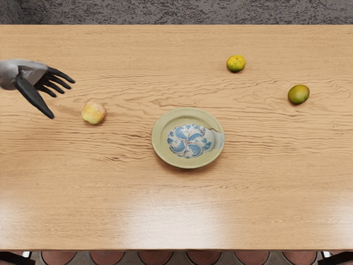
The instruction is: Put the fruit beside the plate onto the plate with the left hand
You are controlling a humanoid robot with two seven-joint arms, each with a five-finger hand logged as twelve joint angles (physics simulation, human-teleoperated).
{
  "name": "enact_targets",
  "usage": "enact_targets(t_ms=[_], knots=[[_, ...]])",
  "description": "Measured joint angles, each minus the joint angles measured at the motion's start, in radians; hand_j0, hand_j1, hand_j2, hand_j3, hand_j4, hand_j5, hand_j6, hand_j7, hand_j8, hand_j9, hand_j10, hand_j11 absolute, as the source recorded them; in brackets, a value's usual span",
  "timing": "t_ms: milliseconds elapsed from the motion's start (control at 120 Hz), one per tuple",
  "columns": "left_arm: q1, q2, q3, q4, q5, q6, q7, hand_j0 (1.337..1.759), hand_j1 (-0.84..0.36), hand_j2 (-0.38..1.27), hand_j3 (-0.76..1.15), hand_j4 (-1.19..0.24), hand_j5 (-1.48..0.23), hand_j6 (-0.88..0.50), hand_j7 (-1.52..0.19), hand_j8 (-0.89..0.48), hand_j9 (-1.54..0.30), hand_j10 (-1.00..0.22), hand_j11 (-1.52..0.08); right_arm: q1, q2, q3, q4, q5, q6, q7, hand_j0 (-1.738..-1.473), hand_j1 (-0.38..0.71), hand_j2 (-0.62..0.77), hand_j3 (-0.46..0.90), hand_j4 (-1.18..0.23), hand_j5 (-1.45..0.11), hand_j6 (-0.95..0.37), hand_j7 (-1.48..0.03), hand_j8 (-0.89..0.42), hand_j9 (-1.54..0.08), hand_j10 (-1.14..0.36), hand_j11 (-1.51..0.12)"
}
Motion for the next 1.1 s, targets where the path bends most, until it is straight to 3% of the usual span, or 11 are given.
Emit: enact_targets(t_ms=[300,417,567,692,850,1100], knots=[[0.001,0.001,0.005,-0.001,0.088,0.016,0.000,1.658,0.02,0.06,0.00,-0.27,-0.35,-0.27,-0.35,-0.27,-0.35,-0.27,-0.35,-0.071,0.000,-0.006,0.000,-0.001,0.001,0.001,-1.658,-0.31,-0.01,0.00,-0.03,-0.04,-0.03,-0.04,-0.03,-0.04,-0.03,-0.04],[0.026,-0.039,0.031,-0.011,0.226,0.174,0.000,1.658,0.02,0.06,0.00,-0.28,-0.36,-0.28,-0.36,-0.28,-0.36,-0.28,-0.36,-0.080,0.000,-0.007,0.000,-0.001,0.001,0.001,-1.658,-0.31,-0.01,0.00,-0.03,-0.04,-0.03,-0.04,-0.03,-0.04,-0.03,-0.04],[0.005,-0.104,0.177,-0.072,0.283,0.425,-0.003,1.658,0.04,0.05,0.00,-0.26,-0.34,-0.27,-0.34,-0.27,-0.34,-0.26,-0.34,-0.083,0.000,-0.007,0.000,-0.001,0.001,0.001,-1.658,-0.31,-0.01,0.00,-0.03,-0.04,-0.03,-0.04,-0.03,-0.04,-0.03,-0.04],[-0.038,-0.128,0.316,-0.167,0.288,0.596,-0.003,1.658,0.04,0.05,0.00,-0.26,-0.34,-0.26,-0.34,-0.26,-0.34,-0.26,-0.34,-0.084,0.000,-0.007,0.000,-0.001,0.001,0.001,-1.658,-0.31,-0.01,0.00,-0.03,-0.04,-0.03,-0.04,-0.03,-0.04,-0.03,-0.04],[-0.048,-0.200,0.399,-0.208,0.280,0.674,-0.003,1.658,0.04,0.05,0.00,-0.26,-0.34,-0.26,-0.34,-0.26,-0.34,-0.26,-0.34,-0.084,0.000,-0.007,0.000,-0.001,0.001,0.001,-1.658,-0.31,-0.01,0.00,-0.03,-0.04,-0.03,-0.04,-0.03,-0.04,-0.03,-0.04],[-0.063,-0.265,0.469,-0.183,0.267,0.784,-0.003,1.658,0.03,0.06,0.00,-0.27,-0.35,-0.27,-0.35,-0.27,-0.35,-0.27,-0.35,-0.084,0.000,-0.007,0.000,-0.001,0.001,0.001,-1.658,-0.31,-0.01,0.00,-0.03,-0.04,-0.03,-0.04,-0.03,-0.04,-0.03,-0.04]])
